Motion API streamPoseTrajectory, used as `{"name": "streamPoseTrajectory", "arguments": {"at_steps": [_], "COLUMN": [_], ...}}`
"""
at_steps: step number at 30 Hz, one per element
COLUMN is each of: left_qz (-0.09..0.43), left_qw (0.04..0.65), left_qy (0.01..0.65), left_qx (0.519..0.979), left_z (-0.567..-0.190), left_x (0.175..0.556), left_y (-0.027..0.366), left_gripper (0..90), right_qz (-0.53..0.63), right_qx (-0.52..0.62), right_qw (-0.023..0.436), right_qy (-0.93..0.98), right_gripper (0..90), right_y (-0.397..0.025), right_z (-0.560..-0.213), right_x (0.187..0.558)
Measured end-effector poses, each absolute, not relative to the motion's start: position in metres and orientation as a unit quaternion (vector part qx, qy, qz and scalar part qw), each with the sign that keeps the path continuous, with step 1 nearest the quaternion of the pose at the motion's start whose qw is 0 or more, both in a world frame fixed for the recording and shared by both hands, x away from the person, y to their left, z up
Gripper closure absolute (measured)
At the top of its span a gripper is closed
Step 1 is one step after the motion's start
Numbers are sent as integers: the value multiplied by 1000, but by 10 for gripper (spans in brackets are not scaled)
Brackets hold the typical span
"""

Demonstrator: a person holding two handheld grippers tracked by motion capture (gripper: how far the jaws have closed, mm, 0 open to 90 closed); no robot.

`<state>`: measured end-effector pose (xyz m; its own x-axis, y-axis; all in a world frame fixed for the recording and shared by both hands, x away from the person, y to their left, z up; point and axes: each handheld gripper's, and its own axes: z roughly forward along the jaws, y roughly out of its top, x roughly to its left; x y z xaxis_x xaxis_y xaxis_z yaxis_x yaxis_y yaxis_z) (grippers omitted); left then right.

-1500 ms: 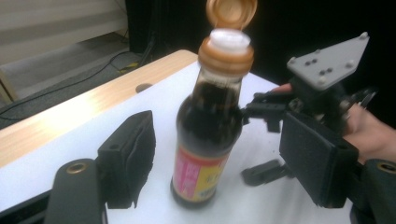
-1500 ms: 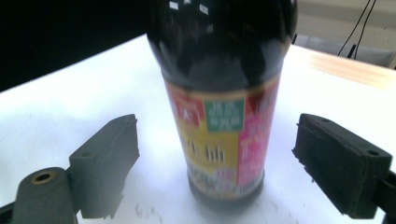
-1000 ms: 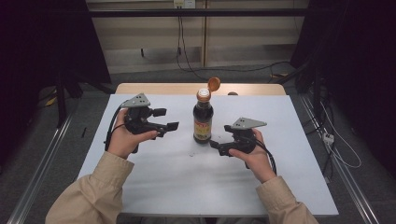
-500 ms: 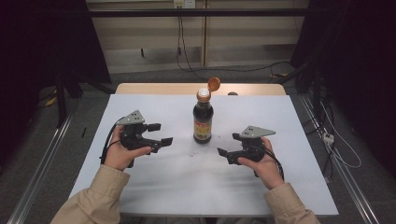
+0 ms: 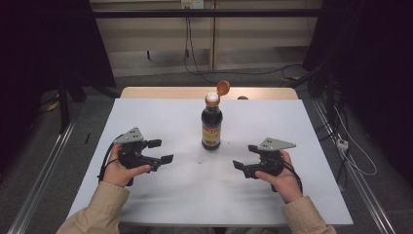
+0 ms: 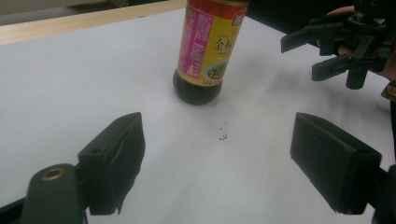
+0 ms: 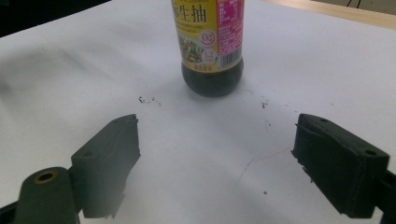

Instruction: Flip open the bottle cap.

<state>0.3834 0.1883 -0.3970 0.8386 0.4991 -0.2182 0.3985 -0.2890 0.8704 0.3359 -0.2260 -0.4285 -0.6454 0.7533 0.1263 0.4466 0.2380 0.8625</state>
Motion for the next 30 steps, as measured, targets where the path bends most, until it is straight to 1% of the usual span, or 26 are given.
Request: {"name": "streamPoseTrajectory", "arguments": {"at_steps": [11,30], "left_qz": [47,51], "left_qw": [531,512], "left_qy": [283,291], "left_qx": [798,807], "left_z": [-405,-420], "left_x": [377,367], "left_y": [197,210], "left_gripper": [175,168], "right_qz": [477,474], "right_qx": [398,408], "right_qw": [162,161], "right_qy": [766,764], "right_gripper": [148,152], "right_y": [-239,-256], "right_z": [-432,-440], "right_x": [325,306]}}
